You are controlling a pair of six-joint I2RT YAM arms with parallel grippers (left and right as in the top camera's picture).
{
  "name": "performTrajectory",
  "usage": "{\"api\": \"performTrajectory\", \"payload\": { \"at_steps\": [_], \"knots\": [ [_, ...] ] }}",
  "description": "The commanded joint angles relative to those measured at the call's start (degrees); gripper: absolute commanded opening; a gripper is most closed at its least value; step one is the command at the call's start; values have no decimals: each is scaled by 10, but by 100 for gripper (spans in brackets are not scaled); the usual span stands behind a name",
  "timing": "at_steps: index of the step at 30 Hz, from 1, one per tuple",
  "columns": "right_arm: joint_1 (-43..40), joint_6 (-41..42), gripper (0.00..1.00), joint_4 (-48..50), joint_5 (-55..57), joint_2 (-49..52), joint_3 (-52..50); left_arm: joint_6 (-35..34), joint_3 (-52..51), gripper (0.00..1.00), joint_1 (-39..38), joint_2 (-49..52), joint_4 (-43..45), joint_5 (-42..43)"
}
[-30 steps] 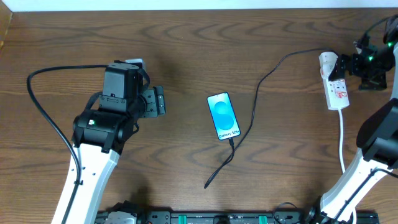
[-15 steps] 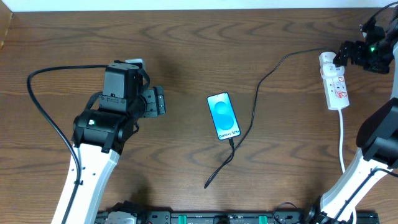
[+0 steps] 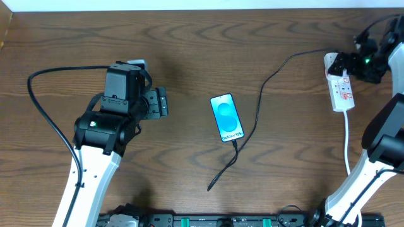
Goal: Plug charger to phone and switch on socket
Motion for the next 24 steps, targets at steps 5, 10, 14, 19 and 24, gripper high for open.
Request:
{"api": "performTrajectory", "payload": {
  "at_steps": [5,10,14,19,24],
  "knots": [
    [2,-13,96,37,-41,7,-51,6,3,84,0,2,-2,-7],
    [2,-13,96,55,-42,7,-68,6,3,85,0,2,-2,-7],
    [2,-14,95,62,-41,7,-68,5,3,84,0,2,-2,-7],
    [2,-23,96,74,-40,7,-63,6,3,84,0,2,-2,-7],
    [2,-35,96,79,-26,7,-49,6,3,84,0,2,-2,-7]
  ]
}}
